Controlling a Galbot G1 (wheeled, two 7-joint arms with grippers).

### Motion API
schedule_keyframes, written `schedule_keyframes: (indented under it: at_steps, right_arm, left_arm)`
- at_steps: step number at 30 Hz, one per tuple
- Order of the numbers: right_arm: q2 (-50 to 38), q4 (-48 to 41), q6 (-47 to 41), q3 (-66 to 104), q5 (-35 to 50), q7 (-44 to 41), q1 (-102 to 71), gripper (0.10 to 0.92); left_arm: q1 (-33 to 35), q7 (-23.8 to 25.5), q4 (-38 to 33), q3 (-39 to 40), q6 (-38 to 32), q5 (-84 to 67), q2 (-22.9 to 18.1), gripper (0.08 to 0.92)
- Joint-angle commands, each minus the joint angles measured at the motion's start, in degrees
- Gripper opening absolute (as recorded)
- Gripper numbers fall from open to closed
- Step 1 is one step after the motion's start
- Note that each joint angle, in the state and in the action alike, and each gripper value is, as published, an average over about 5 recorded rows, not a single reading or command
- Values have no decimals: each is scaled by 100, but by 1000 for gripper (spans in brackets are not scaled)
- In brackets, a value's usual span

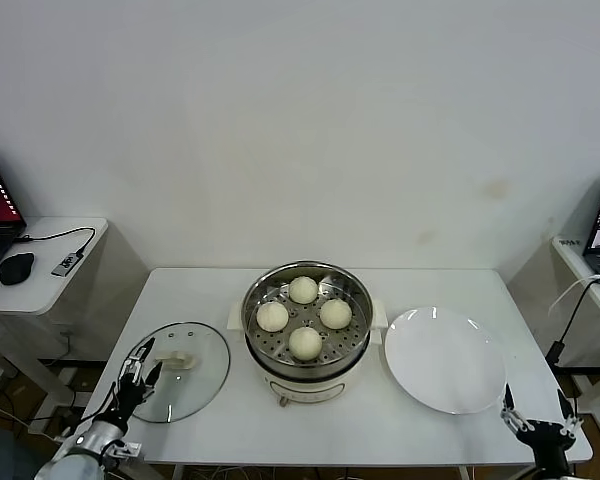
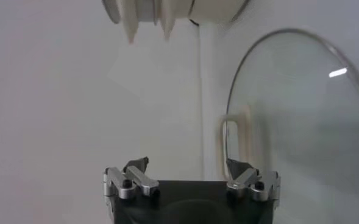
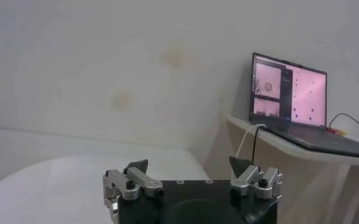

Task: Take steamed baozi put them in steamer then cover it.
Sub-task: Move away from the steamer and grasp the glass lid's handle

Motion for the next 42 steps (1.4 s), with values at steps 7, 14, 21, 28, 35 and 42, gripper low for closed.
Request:
schedule_keyframes:
  at_steps: [7,14,21,28,35,42]
  right_arm:
    - [21,-15,10,73,-6,-40,-91,823]
    - [-1,-52,22,72,-16,-64,-106,823]
    - [-12,-94,31,50,-46,-74,-89,823]
    - [-20,-142,44,42,-79,-88,-79,823]
    - [-26,-153,53,62,-94,-103,-89,823]
    - [-16,-134,67,39,-167,-108,-95,823]
  left_arm:
    - [-662,160,529,364,21,316,-40,823]
    - [-836,128,702,387,17,363,-90,823]
    - [-984,145,800,404,17,362,-110,823]
    - [-1050,217,910,472,9,362,-158,802]
    - [-1074,218,1074,470,4,366,-172,619]
    - [-1114,8,1315,453,-44,203,-192,419]
